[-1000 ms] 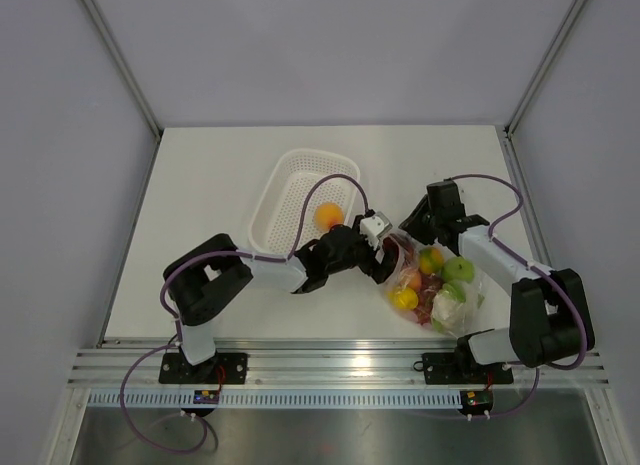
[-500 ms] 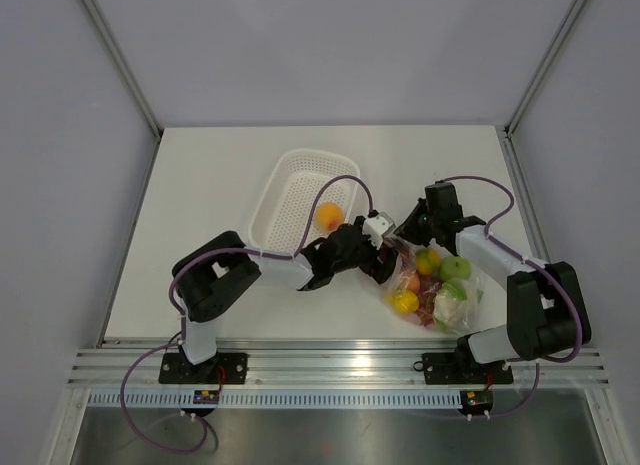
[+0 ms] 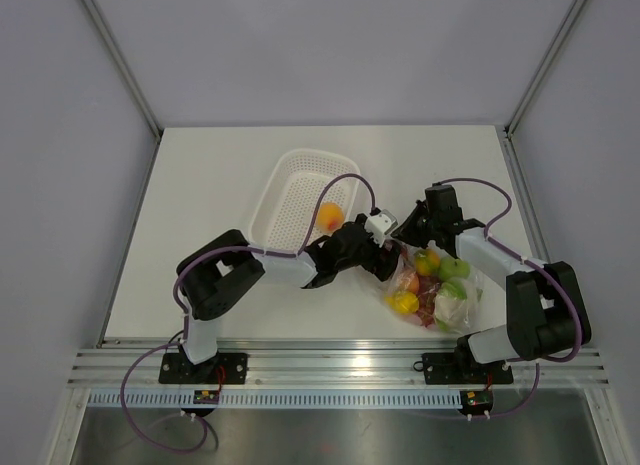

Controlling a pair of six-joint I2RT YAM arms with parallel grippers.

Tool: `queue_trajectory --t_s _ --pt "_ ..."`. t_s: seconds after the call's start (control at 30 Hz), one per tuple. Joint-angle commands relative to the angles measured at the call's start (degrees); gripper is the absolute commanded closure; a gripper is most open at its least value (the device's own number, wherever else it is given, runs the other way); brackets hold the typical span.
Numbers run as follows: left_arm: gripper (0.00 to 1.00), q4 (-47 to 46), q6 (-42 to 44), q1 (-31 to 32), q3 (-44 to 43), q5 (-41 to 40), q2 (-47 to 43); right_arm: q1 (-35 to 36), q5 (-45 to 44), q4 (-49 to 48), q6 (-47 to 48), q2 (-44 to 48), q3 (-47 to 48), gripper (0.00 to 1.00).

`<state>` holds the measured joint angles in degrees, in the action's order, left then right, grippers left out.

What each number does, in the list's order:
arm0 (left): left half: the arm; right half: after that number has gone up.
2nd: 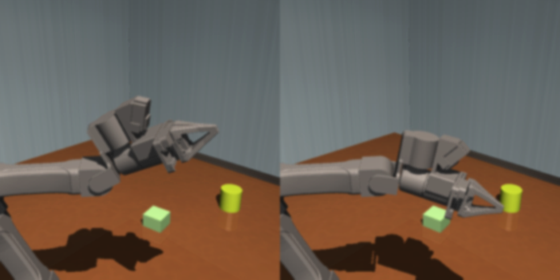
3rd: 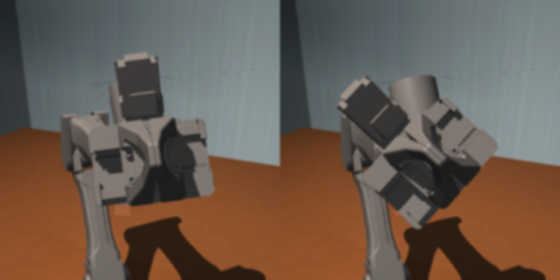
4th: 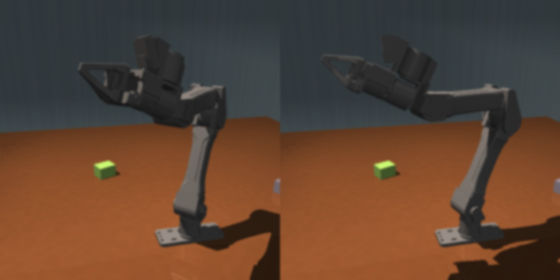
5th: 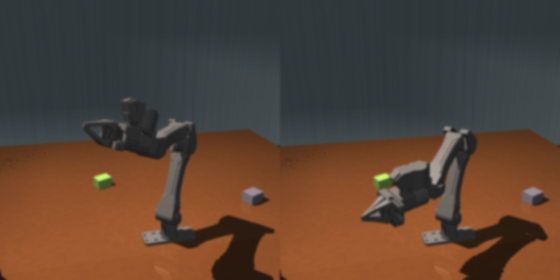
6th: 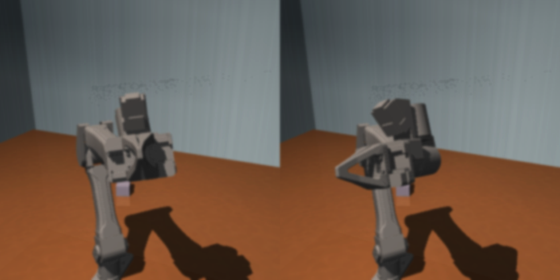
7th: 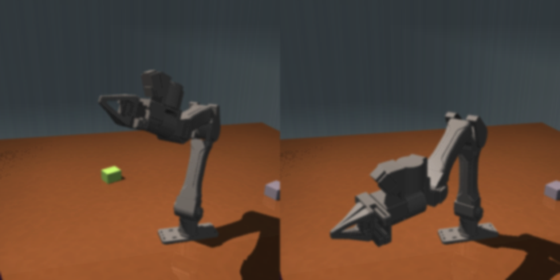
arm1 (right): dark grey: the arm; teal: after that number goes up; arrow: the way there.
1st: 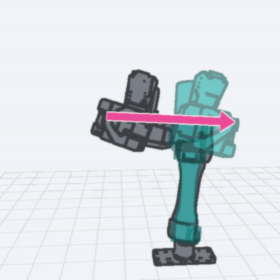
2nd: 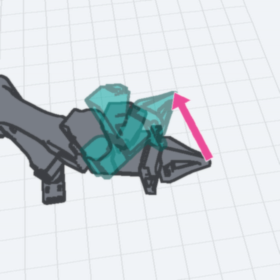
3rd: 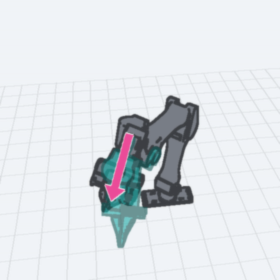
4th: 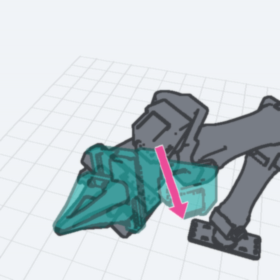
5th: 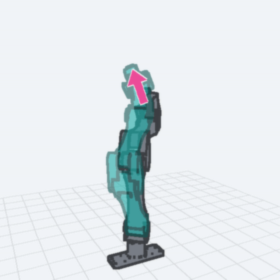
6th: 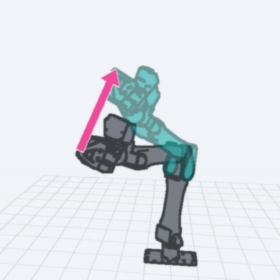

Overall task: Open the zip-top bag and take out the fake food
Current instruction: Pick up the fake fruit from the zipper food storage bag.

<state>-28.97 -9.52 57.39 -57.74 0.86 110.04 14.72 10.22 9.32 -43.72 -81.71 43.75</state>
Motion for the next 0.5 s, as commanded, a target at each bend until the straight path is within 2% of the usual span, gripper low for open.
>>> queue_trajectory --t_s 0.0,0.37,0.47 --pt "0.01 -1.5 -0.2 0.2 -2.4 0.4 0.9 0.0 1.9 -2.0 0.5 0.8 -0.5 1.00" --pt "0.01 -0.8 -0.5 0.1 -3.5 -3.1 2.5 -0.1 2.9 -2.6 0.3 2.1 -1.2 1.00" --pt "0.09 -0.9 -0.3 0.0 -3.6 -2.6 2.8 -0.1 2.9 -2.6 0.2 2.1 -1.2 1.00"
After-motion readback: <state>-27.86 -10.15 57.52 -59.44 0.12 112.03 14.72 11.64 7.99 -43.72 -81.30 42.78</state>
